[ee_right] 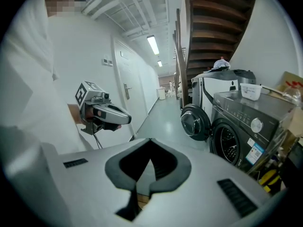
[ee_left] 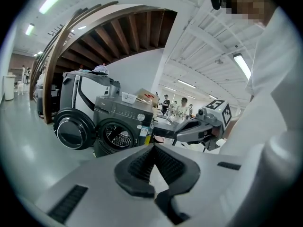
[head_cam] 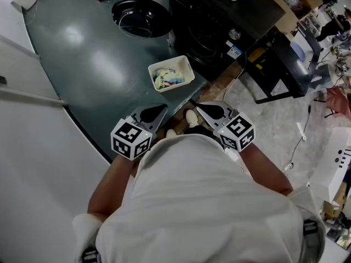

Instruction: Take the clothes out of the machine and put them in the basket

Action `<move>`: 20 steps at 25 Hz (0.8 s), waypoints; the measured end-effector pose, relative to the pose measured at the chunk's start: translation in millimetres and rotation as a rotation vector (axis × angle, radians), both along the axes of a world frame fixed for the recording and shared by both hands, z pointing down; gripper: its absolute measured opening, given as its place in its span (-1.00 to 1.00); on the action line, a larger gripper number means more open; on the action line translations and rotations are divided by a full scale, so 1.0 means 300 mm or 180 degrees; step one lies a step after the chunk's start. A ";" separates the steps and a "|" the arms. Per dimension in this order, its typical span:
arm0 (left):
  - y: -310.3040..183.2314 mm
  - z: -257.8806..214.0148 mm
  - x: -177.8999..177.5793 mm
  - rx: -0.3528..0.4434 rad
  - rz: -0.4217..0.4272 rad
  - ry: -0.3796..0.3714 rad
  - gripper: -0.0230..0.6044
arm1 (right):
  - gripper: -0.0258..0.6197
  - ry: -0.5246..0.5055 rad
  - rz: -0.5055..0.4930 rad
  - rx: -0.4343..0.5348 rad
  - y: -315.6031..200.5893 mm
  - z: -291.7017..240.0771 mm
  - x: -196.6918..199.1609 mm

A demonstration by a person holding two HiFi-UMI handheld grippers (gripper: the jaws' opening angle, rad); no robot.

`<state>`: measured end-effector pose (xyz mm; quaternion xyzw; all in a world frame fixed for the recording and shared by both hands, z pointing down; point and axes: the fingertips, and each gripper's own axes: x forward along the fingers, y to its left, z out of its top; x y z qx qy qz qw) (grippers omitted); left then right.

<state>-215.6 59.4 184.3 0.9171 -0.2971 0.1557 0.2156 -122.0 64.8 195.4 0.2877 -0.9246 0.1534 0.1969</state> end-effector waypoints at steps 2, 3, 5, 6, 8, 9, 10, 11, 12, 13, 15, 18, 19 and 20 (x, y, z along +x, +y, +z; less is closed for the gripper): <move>0.005 -0.002 -0.001 0.0006 0.0022 0.0002 -0.93 | -0.91 0.0005 0.0011 0.0029 0.006 -0.012 -0.001; 0.008 -0.003 0.001 0.0011 0.0035 0.0010 -0.93 | -0.91 0.0013 0.0016 0.0041 0.011 -0.016 0.001; 0.013 -0.007 0.008 0.0024 0.0060 0.0020 -0.93 | -0.91 0.0036 0.0033 0.0057 0.019 -0.022 0.010; 0.013 -0.008 0.011 0.0027 0.0070 0.0021 -0.93 | -0.91 0.0043 0.0043 0.0062 0.021 -0.026 0.014; 0.014 -0.009 0.015 0.0020 0.0080 0.0028 -0.93 | -0.91 0.0048 0.0062 0.0064 0.026 -0.030 0.018; 0.015 -0.008 0.017 0.0013 0.0082 0.0033 -0.93 | -0.91 0.0049 0.0069 0.0063 0.029 -0.031 0.020; 0.016 -0.007 0.020 0.0004 0.0086 0.0037 -0.93 | -0.91 0.0050 0.0074 0.0062 0.031 -0.032 0.022; 0.018 -0.006 0.024 -0.0005 0.0094 0.0036 -0.93 | -0.91 0.0052 0.0076 0.0062 0.032 -0.033 0.023; 0.021 -0.004 0.027 -0.0014 0.0106 0.0031 -0.93 | -0.91 0.0051 0.0076 0.0062 0.035 -0.034 0.023; 0.023 0.000 0.029 -0.0020 0.0122 0.0021 -0.93 | -0.91 0.0050 0.0076 0.0067 0.037 -0.034 0.023; 0.024 0.009 0.033 -0.0024 0.0152 0.0006 -0.93 | -0.91 0.0057 0.0079 0.0083 0.041 -0.030 0.023; 0.020 0.022 0.040 -0.0023 0.0164 0.0000 -0.93 | -0.91 0.0065 0.0096 0.0093 0.045 -0.020 0.032; 0.022 0.026 0.041 -0.0025 0.0162 -0.0003 -0.93 | -0.91 0.0065 0.0105 0.0091 0.048 -0.018 0.036; 0.024 0.030 0.042 -0.0030 0.0160 -0.0005 -0.93 | -0.91 0.0064 0.0116 0.0086 0.051 -0.016 0.040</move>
